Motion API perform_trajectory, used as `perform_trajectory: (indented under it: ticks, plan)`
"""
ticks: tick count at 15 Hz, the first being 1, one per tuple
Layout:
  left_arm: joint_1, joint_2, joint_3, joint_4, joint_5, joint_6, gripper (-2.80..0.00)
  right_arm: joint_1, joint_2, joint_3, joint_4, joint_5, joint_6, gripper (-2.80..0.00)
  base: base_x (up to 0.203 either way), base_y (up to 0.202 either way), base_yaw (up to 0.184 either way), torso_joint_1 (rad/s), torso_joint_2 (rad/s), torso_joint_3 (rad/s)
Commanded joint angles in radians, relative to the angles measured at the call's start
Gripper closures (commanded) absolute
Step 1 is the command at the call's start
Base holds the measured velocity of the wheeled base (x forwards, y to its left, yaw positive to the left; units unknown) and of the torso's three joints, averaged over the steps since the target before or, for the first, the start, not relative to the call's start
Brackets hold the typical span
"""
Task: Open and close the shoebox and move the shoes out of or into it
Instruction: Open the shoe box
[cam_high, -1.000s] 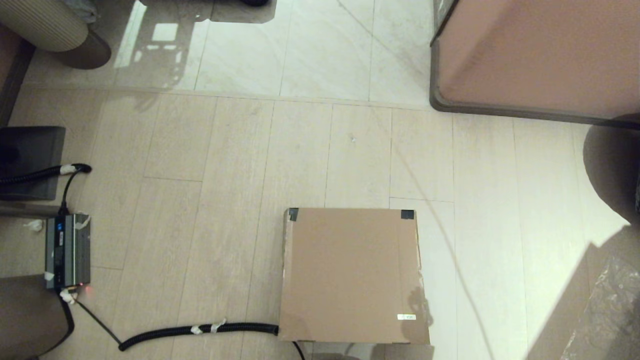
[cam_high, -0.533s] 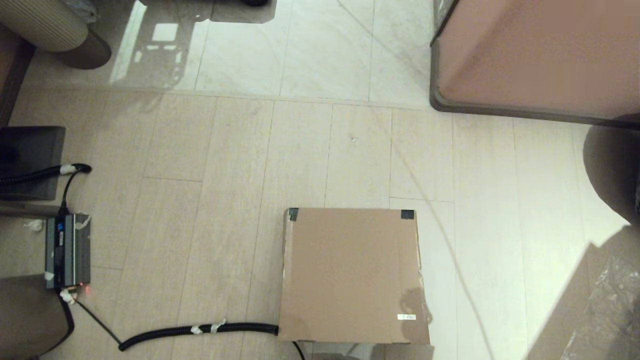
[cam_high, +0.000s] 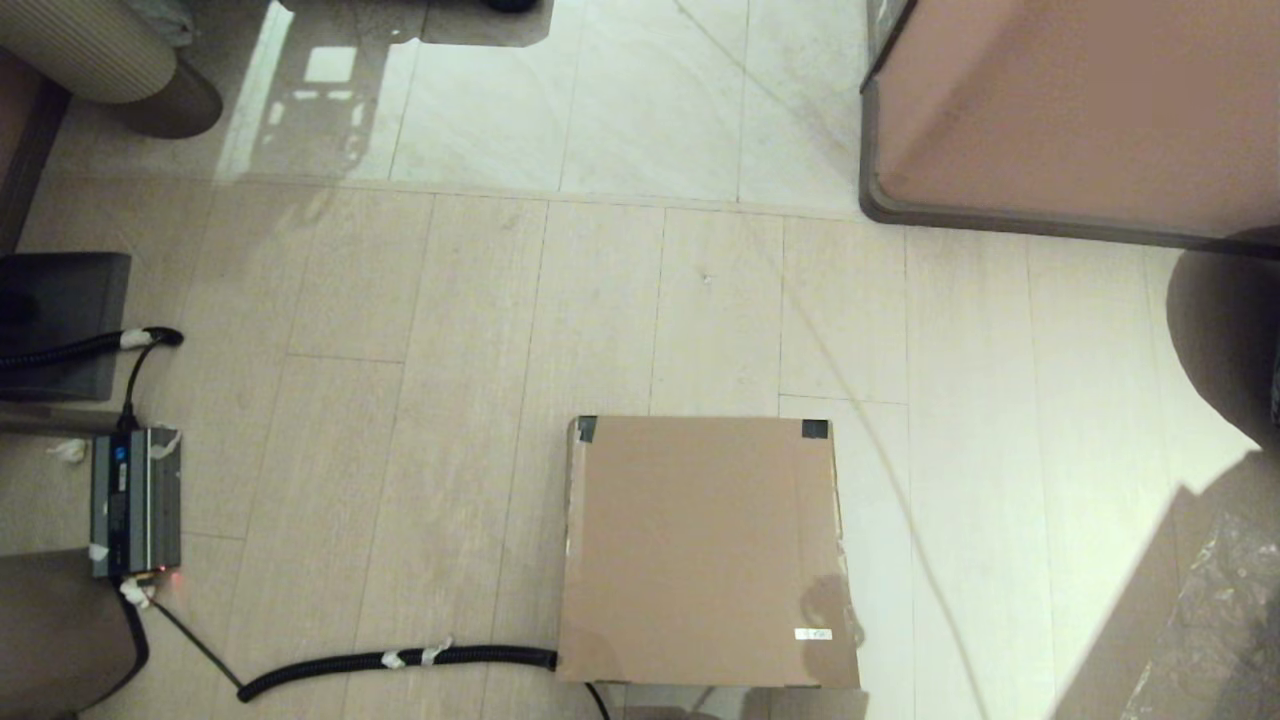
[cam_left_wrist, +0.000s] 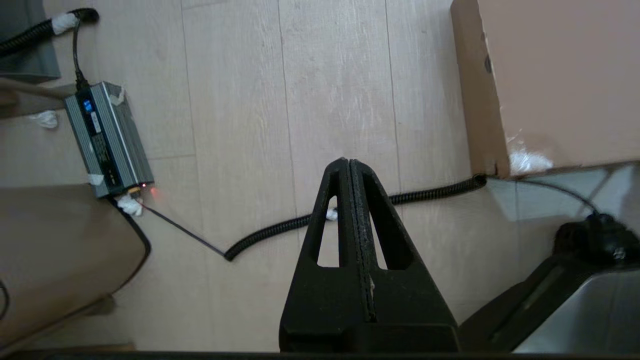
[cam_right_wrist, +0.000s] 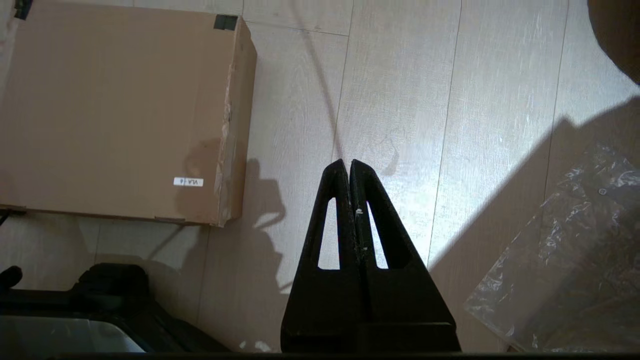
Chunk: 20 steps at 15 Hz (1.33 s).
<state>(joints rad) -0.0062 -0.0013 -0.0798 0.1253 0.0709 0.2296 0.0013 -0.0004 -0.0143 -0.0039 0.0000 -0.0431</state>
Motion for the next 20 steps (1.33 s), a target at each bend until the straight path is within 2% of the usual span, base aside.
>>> perform_trajectory:
  ticks: [1,4,7,8,10,12,13,14,15,17,18,20]
  plan:
    - [0.0,-0.001,-0.002,0.002,-0.012,0.026,0.0,0.0,0.027,-0.112,0.023,0.001,-0.006,0.0,0.0,0.0,0.0,0.0,0.0,0.0]
    - [0.0,0.0,-0.014,-0.011,-0.069,0.135,0.0,-0.001,0.24,-0.322,0.077,0.004,-0.008,0.0,0.0,0.0,0.0,0.0,0.0,0.0]
    - [-0.002,0.11,-0.177,-0.003,-0.105,0.117,0.0,0.0,0.441,-0.409,0.083,0.007,-0.009,0.0,0.0,0.0,0.0,0.0,0.0,0.0]
    - [-0.004,0.201,-0.247,-0.003,-0.109,0.084,0.0,0.0,0.511,-0.435,0.083,0.01,-0.01,0.0,0.0,0.0,0.0,0.0,0.0,0.0]
    - [-0.012,0.408,-0.353,-0.007,-0.117,-0.023,0.0,0.004,0.686,-0.484,0.081,0.028,-0.022,0.0,0.0,0.0,0.0,0.0,0.0,0.0]
    - [-0.023,0.611,-0.406,-0.016,-0.16,-0.214,0.0,0.007,0.909,-0.542,0.071,0.05,-0.025,0.0,0.0,0.0,0.0,0.0,0.0,0.0]
    - [-0.029,0.697,-0.423,-0.019,-0.214,-0.312,0.0,0.011,1.021,-0.564,0.061,0.059,-0.025,0.0,0.0,0.0,0.0,0.0,0.0,0.0]
    - [-0.034,0.78,-0.429,-0.019,-0.311,-0.406,0.0,0.014,1.137,-0.585,0.036,0.077,-0.024,0.0,0.0,0.0,0.0,0.0,0.0,0.0]
    - [-0.038,0.859,-0.422,-0.02,-0.437,-0.469,0.0,0.018,1.237,-0.595,-0.005,0.106,-0.024,0.0,0.0,0.0,0.0,0.0,0.0,0.0]
    - [-0.045,1.041,-0.42,-0.033,-0.588,-0.519,0.0,0.049,1.395,-0.571,-0.096,0.174,-0.025,0.0,0.0,0.0,0.0,0.0,0.0,0.0]
    - [-0.052,1.121,-0.42,-0.059,-0.624,-0.531,0.0,0.084,1.451,-0.529,-0.167,0.196,-0.025,0.0,0.0,0.0,0.0,0.0,0.0,0.0]
    - [-0.078,1.3,-0.406,-0.195,-0.666,-0.541,0.0,0.139,1.591,-0.446,-0.34,0.22,-0.027,0.0,0.0,0.0,0.0,0.0,0.0,0.0]
